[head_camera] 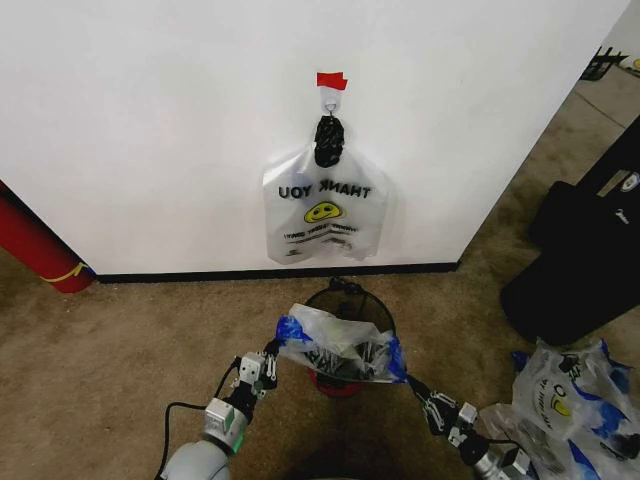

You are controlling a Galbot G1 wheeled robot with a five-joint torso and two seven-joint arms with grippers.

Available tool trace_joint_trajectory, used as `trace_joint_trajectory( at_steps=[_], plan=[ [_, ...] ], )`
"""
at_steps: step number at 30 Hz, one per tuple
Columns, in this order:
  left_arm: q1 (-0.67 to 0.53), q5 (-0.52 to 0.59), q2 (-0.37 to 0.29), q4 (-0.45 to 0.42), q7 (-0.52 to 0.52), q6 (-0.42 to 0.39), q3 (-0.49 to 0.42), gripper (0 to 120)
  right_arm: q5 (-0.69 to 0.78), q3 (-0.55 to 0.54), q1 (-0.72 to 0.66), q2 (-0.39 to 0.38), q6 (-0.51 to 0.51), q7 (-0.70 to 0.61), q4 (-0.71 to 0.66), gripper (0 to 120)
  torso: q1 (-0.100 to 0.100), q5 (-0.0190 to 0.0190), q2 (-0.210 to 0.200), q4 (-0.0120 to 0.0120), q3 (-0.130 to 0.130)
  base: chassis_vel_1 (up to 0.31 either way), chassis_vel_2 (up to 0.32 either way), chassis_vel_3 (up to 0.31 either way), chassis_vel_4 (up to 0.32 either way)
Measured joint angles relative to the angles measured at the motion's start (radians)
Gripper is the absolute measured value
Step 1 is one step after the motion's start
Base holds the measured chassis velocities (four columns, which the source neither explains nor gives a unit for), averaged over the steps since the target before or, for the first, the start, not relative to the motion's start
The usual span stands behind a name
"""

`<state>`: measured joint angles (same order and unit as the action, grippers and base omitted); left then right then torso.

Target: Pick up the garbage bag from the wall and place it over the trash bin.

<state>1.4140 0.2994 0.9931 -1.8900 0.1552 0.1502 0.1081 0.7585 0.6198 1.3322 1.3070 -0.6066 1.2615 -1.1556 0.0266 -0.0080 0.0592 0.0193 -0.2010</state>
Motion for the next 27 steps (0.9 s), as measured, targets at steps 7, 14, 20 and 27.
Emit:
trace_joint_trajectory(
  at_steps=[7,14,20,27],
  plan=[
    [0.022,-0.011,-0.013,-0.022,-0.001,-0.01,0.005,1,-0.001,-0.001,-0.003,0.0,0.003,0.005,0.0,0,0.0,0.0,0.0,-0.0001,0.0,0.0,0.0,0.0,0.0],
    [0.051,-0.01,-0.053,-0.105,0.047,-0.095,0.012,27,-0.002,0.016,0.02,-0.017,0.012,0.022,-0.034,3,0.0,0.0,0.0,0.0,0.0,0.0,0.0,0.0,0.0],
    [0.093,-0.016,-0.118,-0.216,0.109,-0.202,0.033,49,0.014,0.074,0.047,-0.052,0.045,0.078,-0.086,18,0.0,0.0001,0.0,0.0,0.0,0.0,0.0,0.0,0.0],
    [0.156,-0.026,-0.178,-0.334,0.163,-0.293,0.048,71,0.038,0.174,0.069,-0.073,0.119,0.227,-0.125,39,0.0,0.0001,0.0,0.0,0.0,0.0,0.0,0.0,0.0]
  ],
)
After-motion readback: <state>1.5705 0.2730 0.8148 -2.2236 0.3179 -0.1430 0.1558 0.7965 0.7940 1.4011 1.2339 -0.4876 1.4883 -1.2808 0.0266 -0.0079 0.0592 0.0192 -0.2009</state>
